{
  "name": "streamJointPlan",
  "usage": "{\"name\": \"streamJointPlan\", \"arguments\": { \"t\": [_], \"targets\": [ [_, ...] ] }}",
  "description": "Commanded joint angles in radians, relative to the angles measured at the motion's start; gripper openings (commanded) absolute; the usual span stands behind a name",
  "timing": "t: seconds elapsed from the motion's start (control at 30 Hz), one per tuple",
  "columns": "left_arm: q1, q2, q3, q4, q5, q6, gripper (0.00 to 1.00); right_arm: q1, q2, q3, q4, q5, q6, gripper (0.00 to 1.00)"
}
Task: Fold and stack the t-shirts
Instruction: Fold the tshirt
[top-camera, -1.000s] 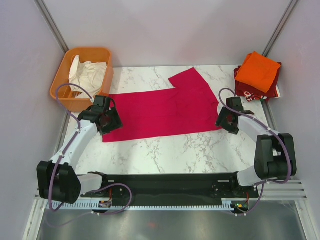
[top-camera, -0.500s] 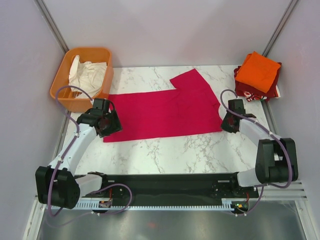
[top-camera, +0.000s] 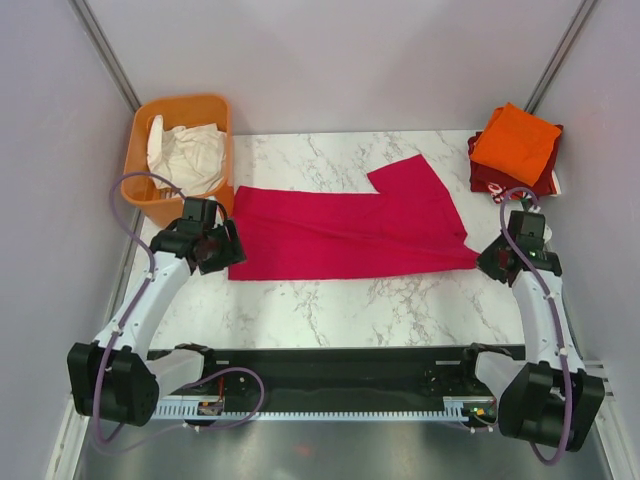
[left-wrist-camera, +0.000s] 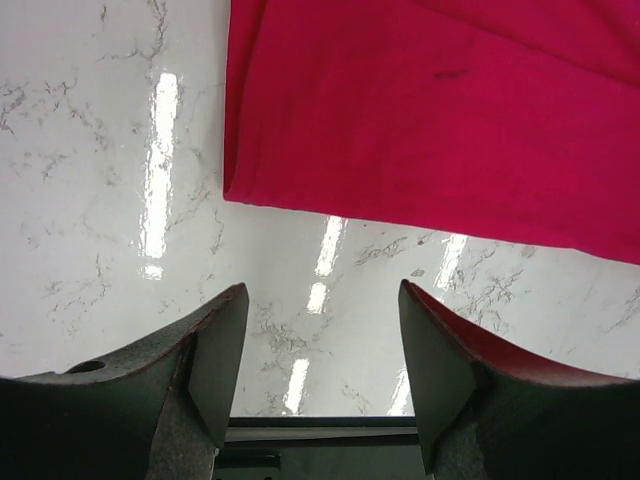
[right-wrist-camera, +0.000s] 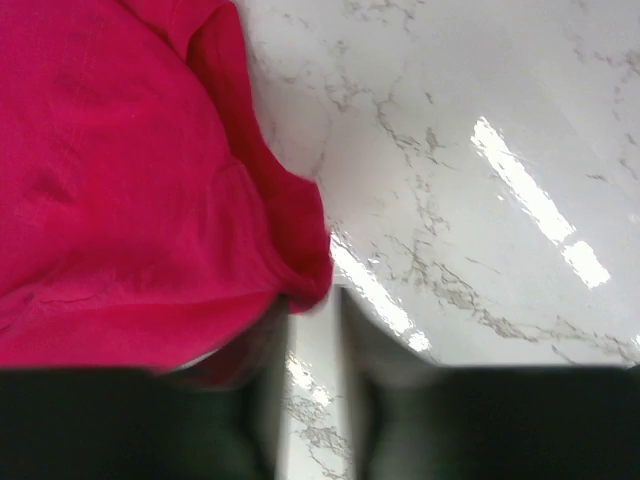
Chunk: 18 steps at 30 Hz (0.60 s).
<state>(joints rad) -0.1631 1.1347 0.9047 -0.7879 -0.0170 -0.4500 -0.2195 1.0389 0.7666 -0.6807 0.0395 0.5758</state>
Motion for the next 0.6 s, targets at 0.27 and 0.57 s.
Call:
{"name": "streamJointPlan", "arguments": {
  "t": [0.27,0.57],
  "targets": [
    [0.002,-0.009,-0.052,-0.033,0.08,-0.084,0.74,-0.041,-0.114,0.049,-0.114,-0.125,-0.036,0.98],
    [-0.004,0.258,0.159,0.05,0.02,-0.156,0.74,0.095,-0.012,0.108,0.153,-0.27,0.012,0.95]
  ]
}}
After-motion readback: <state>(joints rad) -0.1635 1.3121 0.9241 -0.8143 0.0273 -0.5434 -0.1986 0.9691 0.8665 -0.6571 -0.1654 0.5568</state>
